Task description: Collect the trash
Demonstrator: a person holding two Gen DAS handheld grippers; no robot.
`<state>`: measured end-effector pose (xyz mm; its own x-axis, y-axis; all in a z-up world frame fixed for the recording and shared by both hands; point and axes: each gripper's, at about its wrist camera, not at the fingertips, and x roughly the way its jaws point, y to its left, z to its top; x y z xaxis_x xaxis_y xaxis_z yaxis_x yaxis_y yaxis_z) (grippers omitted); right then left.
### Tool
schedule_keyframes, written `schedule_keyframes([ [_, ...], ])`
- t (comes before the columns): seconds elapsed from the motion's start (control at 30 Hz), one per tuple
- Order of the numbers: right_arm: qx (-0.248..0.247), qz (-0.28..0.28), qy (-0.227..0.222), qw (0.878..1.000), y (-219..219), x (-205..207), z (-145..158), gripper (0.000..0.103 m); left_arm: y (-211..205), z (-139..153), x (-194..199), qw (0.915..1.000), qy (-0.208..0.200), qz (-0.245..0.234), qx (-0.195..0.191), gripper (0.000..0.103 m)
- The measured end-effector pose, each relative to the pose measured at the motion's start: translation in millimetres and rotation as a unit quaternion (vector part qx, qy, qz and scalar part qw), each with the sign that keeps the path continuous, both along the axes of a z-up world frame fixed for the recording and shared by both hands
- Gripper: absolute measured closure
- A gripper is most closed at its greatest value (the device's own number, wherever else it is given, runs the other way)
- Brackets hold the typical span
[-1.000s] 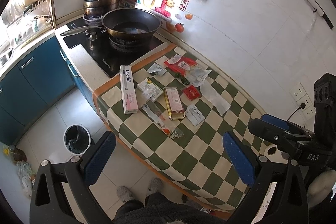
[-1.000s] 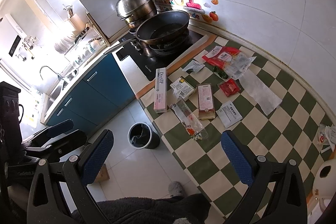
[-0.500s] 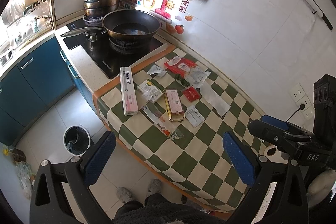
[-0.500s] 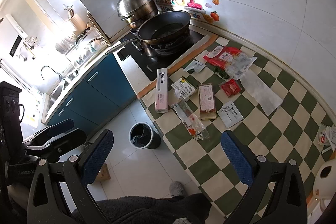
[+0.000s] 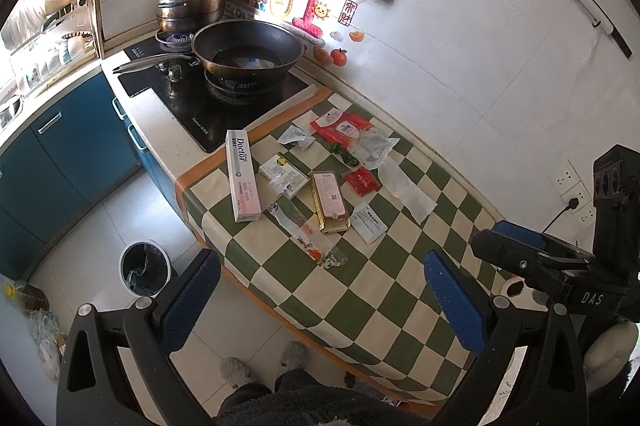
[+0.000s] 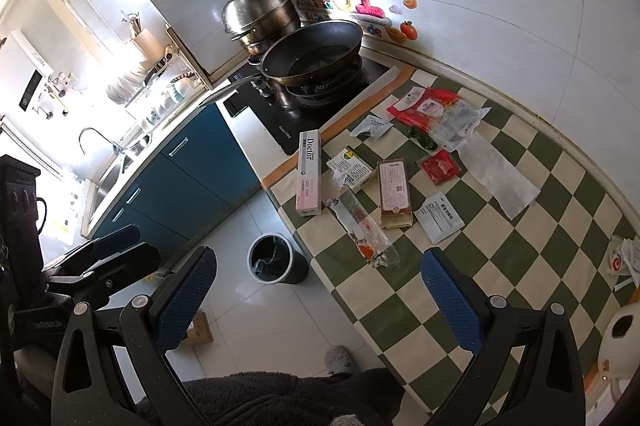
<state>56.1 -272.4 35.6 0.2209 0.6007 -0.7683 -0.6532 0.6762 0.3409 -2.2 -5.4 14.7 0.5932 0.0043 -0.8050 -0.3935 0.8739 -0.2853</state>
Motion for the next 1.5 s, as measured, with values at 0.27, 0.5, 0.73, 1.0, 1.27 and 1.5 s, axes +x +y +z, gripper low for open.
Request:
schedule_keyframes([
  [0.27, 0.000, 0.000, 0.001, 1.000, 0, -1, 1, 0.000, -3, 2, 6, 1.0000, -0.002, -0.001, -0.002, 0.000],
  [0.5, -0.002, -0.001, 0.003, 1.000, 2, -4, 3, 0.000, -3, -1, 4, 1.0000, -0.005, -0.005, -0.006, 0.000],
  [0.73, -0.003, -0.009, 0.007, 1.000, 8, -14, 3, 0.000, 5, -5, 3, 0.9998, -0.007, -0.017, -0.012, 0.000],
  [1.0, -0.069, -0.135, -0.034, 0.988, 34, 12, -34, 0.000, 52, -53, 54, 0.9726, 0.086, 0.048, 0.210, 0.000],
  [1.27, -0.155, -0.198, 0.020, 0.968, 86, 133, -166, 0.000, 137, -191, 161, 0.9687, 0.220, 0.042, 0.106, 0.000],
  [1.5, -0.222, -0.156, 0.064, 0.960, 145, 198, -273, 0.004, 157, -283, 223, 0.9568, 0.286, 0.047, -0.023, 0.023],
])
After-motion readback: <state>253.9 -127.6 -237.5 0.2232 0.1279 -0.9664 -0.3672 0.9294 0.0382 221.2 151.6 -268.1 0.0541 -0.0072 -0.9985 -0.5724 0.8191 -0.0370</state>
